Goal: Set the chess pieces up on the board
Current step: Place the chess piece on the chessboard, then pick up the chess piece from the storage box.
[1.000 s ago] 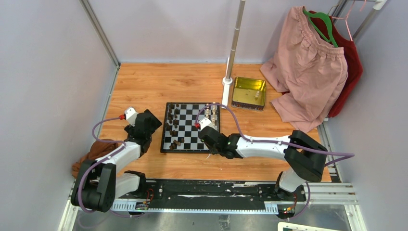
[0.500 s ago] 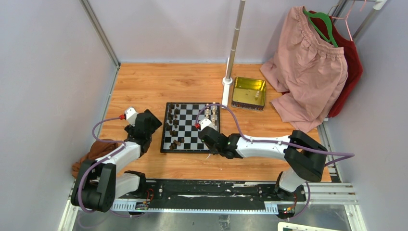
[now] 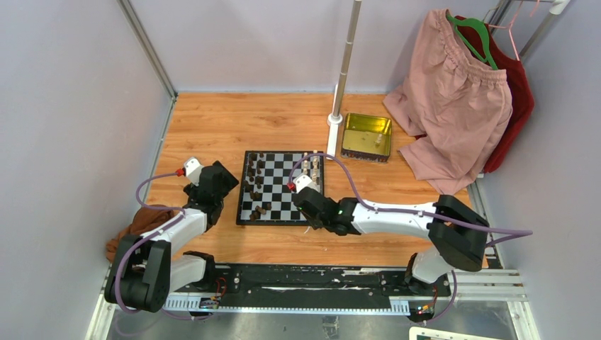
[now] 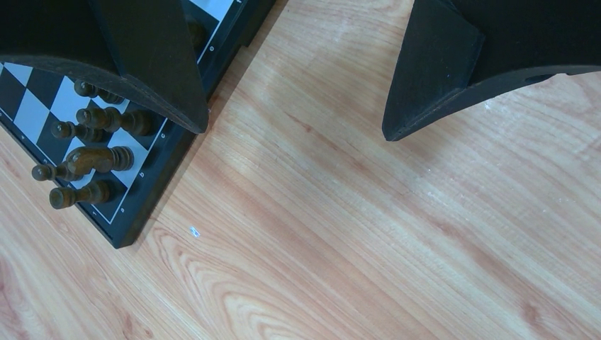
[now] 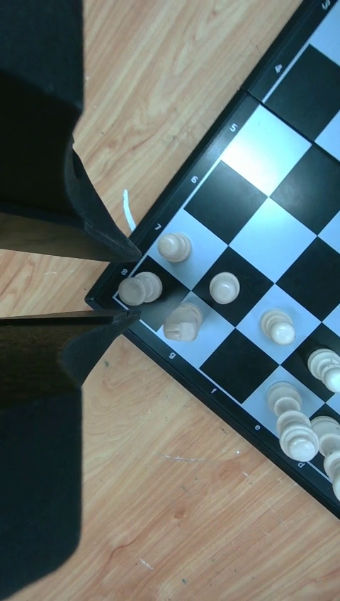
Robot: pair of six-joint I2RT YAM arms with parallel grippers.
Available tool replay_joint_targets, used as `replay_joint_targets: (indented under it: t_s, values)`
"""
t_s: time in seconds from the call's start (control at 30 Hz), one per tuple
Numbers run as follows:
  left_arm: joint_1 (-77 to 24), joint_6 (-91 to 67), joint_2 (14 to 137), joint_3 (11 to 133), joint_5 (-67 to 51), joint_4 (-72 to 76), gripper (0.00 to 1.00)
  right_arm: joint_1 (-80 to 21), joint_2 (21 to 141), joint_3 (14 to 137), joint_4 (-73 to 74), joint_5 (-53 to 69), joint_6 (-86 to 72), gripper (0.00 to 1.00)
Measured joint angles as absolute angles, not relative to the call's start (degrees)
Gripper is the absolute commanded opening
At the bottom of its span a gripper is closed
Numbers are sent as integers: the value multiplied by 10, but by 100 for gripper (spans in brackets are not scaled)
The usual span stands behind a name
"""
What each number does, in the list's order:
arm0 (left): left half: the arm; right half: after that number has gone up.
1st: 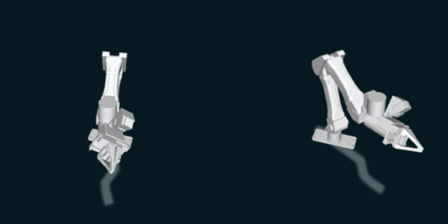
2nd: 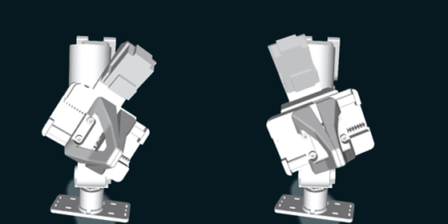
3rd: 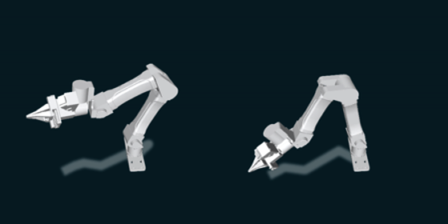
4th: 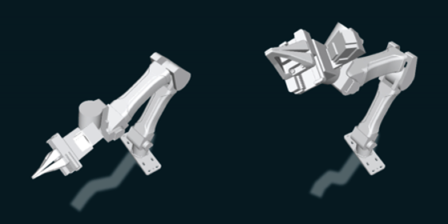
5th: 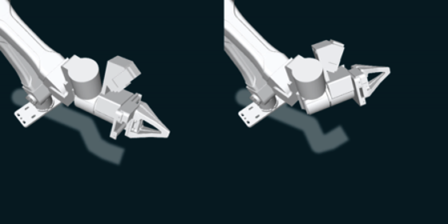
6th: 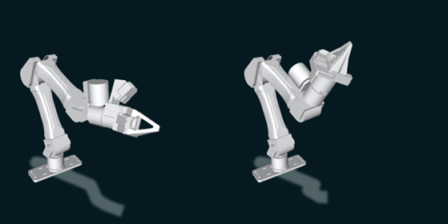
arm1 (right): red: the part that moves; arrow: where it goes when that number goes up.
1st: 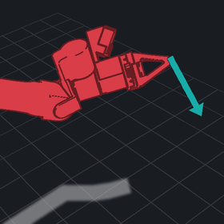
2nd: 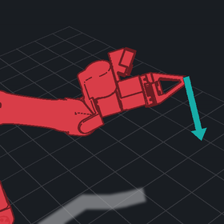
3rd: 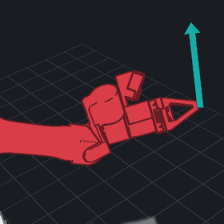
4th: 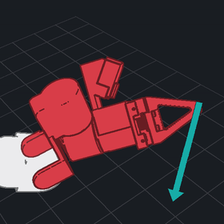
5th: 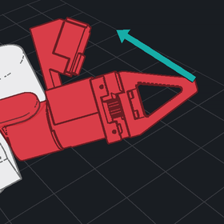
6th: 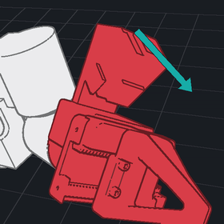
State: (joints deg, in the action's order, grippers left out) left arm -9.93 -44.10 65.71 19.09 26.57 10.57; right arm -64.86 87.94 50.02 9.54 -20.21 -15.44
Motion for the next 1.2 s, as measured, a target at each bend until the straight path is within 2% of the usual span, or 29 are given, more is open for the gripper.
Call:
replay_joint_targets:
  t_s: [0.37, 0.53, 0.8, 1.0, 1.2]
  values:
    - [-99, -441, 657, 191, 266, 106, 100, -664, 795, 524, 149, -243, -151, 48]
    - [-99, -441, 657, 191, 266, 106, 100, -637, 784, 569, 155, -277, -130, 49]
    - [-99, -447, 657, 191, 276, 105, 100, -452, 801, 625, 147, -282, -98, 50]
    - [-99, -449, 657, 191, 285, 101, 100, -316, 883, 684, 115, -262, -81, 52]
    - [-99, -439, 661, 203, 310, 88, 100, -224, 984, 746, 110, -225, -75, 57]
